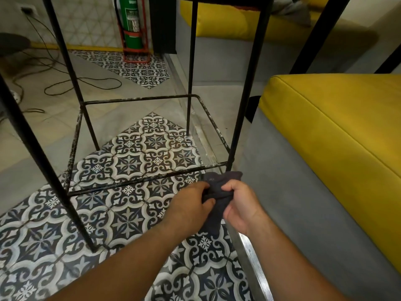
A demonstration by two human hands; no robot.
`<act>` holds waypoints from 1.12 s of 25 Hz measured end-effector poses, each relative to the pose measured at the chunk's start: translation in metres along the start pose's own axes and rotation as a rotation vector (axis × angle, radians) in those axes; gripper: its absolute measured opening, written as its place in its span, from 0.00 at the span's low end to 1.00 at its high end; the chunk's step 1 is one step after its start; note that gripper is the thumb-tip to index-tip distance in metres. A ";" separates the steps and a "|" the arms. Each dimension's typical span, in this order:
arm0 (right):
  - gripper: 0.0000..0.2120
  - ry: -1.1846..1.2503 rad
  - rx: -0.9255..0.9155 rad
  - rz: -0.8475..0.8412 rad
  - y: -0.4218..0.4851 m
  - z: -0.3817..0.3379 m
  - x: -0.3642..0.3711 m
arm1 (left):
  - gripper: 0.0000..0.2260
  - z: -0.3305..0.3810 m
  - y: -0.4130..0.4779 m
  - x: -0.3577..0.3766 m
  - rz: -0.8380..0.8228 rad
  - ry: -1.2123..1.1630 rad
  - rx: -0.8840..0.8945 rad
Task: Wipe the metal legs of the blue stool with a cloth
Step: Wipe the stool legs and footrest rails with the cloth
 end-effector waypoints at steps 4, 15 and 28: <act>0.17 -0.055 -0.039 0.095 0.003 -0.003 -0.011 | 0.04 0.006 -0.003 0.011 -0.037 0.050 -0.001; 0.15 -0.649 0.235 0.274 -0.008 0.001 -0.057 | 0.09 0.028 -0.036 0.040 -0.044 0.140 0.202; 0.05 -0.131 -0.346 0.397 0.025 -0.001 -0.022 | 0.13 -0.019 0.007 -0.021 0.089 0.157 0.086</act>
Point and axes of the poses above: each hand's wrist, its own y-axis towards the middle knuckle, its own x-axis out of the palm, z = x × y, the point moved 2 cm from there along y, towards the middle knuckle, and after that the axes turned 6 degrees about y, right-handed, at the moved point
